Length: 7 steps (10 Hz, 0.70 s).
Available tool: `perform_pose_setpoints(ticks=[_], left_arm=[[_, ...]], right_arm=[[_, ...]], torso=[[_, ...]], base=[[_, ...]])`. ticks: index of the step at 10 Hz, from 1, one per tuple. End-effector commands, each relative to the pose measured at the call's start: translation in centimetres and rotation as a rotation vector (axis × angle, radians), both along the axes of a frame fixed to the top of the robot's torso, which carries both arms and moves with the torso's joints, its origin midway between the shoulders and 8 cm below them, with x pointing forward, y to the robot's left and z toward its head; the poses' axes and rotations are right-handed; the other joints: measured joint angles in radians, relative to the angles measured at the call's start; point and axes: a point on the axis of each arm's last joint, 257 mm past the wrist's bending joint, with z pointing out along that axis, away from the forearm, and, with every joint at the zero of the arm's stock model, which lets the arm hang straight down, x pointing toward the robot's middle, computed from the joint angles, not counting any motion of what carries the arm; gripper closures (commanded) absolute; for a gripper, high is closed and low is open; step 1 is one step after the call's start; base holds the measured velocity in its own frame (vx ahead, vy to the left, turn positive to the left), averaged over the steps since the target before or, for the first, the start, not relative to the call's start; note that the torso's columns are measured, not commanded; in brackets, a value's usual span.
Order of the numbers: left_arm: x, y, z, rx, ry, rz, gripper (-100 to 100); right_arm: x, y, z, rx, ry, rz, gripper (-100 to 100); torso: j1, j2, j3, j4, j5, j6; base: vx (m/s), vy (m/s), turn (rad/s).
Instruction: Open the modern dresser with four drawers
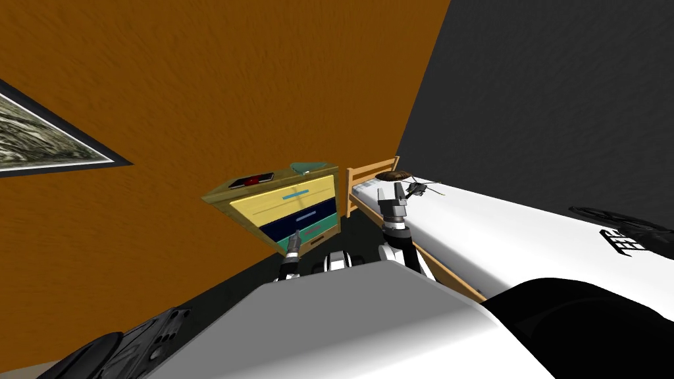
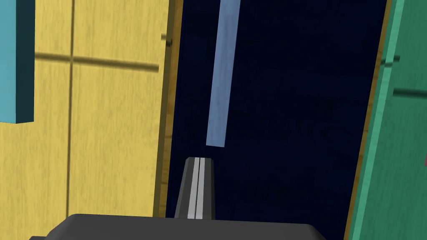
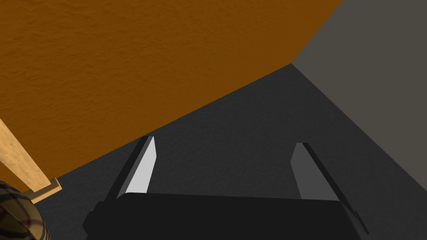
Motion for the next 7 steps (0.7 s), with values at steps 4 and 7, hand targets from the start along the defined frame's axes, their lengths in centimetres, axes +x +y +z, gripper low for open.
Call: perform_pose_setpoints(ticks=[4,7], left_arm=[[-0.8,0.2,-0.9,0.003,0.0,0.011,-100],[-0.1,0.3,-0.4,0.001,-0.003,0.01,-100]], right_arm=[[0.0,0.0,0.0,0.0,0.0,0.0,0],[0.0,0.0,0.0,0.0,0.0,0.0,0]], torso=[[-0.002,0.004,0.002,0.001,0.0,0.0],[-0.005,0.01,0.006,0.003,-0.001,0.0]], base=[[0.162,0.084,-0.02],[0.061,0.017,-0.005]])
